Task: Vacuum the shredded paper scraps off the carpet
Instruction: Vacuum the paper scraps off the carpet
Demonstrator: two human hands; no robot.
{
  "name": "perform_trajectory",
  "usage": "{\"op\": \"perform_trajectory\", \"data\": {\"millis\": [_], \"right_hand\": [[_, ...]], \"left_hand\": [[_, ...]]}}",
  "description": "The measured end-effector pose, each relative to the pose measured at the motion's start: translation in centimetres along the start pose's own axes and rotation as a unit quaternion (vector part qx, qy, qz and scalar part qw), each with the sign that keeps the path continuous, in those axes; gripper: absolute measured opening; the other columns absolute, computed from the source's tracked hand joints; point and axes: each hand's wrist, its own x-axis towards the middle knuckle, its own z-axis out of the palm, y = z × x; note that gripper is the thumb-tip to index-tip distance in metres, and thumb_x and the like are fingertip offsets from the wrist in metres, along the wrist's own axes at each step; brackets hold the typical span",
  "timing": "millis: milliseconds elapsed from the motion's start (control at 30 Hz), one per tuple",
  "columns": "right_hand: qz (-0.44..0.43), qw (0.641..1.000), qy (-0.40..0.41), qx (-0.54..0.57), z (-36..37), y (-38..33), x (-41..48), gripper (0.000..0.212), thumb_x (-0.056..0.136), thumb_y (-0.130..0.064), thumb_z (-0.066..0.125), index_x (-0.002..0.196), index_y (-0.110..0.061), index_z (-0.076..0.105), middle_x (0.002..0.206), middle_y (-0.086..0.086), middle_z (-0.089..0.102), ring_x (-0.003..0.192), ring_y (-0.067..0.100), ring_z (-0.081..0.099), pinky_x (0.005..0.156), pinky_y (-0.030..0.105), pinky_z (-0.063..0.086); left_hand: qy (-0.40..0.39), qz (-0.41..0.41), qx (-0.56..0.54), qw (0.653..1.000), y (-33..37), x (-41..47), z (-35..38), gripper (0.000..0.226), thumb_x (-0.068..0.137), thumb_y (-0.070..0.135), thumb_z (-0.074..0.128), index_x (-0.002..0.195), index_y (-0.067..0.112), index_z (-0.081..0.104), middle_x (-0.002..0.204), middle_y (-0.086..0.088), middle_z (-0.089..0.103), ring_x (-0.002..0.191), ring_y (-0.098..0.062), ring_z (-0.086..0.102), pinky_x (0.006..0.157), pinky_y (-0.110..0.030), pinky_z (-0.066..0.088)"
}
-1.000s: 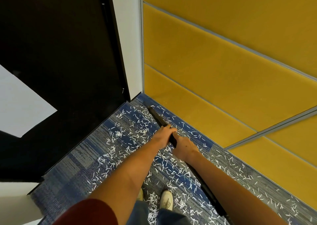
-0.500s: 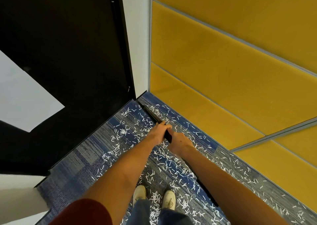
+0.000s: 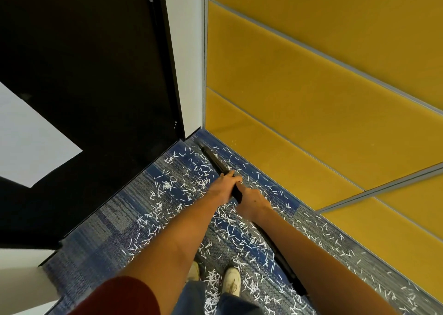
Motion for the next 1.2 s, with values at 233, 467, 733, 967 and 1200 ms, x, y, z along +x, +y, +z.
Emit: {"op": "perform_trajectory", "data": {"millis": [233,467,733,967,1200], "right_hand": [[-0.035,0.999,-0.031,-0.027,0.2,-0.1,-0.9,0.066,0.086,-0.003,0.05,0.145,-0.023,0.028,0.103,0.012,0.059,0.087,0.03,0.063,0.078,0.042,0.056],[-0.069,0.993,-0.081,-0.049,1.1,0.2,-3.3,0.075,0.084,-0.005,0.054,0.149,-0.021,0.019,0.109,0.015,0.059,0.086,0.029,0.063,0.074,0.039,0.057],[-0.114,0.986,-0.094,-0.082,2.3,-1.0,-5.3,0.063,0.083,-0.011,0.059,0.14,-0.011,0.031,0.105,0.015,0.059,0.087,0.03,0.063,0.072,0.039,0.056],[-0.135,0.982,-0.112,-0.071,2.1,-1.9,-6.4,0.066,0.081,-0.01,0.06,0.141,-0.013,0.032,0.101,0.015,0.062,0.08,0.028,0.062,0.068,0.035,0.054],[-0.139,0.979,-0.123,-0.082,1.9,-2.3,-7.9,0.093,0.077,-0.012,0.068,0.151,-0.024,0.013,0.102,0.009,0.058,0.084,0.023,0.063,0.071,0.03,0.056]], "left_hand": [[-0.003,-0.06,-0.031,0.998,-0.2,-2.0,0.4,0.047,0.088,0.001,0.057,0.13,0.021,0.048,0.144,-0.01,0.035,0.121,-0.032,0.044,0.099,-0.042,0.043],[0.005,-0.079,-0.041,0.996,-0.2,-4.6,2.7,0.052,0.082,0.005,0.064,0.126,0.023,0.045,0.15,-0.009,0.026,0.129,-0.036,0.039,0.095,-0.047,0.046],[0.054,-0.1,-0.077,0.991,-1.1,-8.0,4.2,0.058,0.078,0.001,0.066,0.127,0.026,0.048,0.153,-0.006,0.026,0.126,-0.032,0.047,0.097,-0.043,0.046],[0.062,-0.102,-0.079,0.99,-1.5,-9.6,4.1,0.056,0.076,0.003,0.069,0.125,0.022,0.049,0.143,-0.007,0.039,0.12,-0.029,0.051,0.098,-0.04,0.046],[0.087,-0.115,-0.102,0.984,-1.9,-10.7,4.3,0.052,0.08,0.007,0.069,0.125,0.024,0.051,0.139,-0.004,0.044,0.118,-0.025,0.053,0.101,-0.035,0.044]]}}
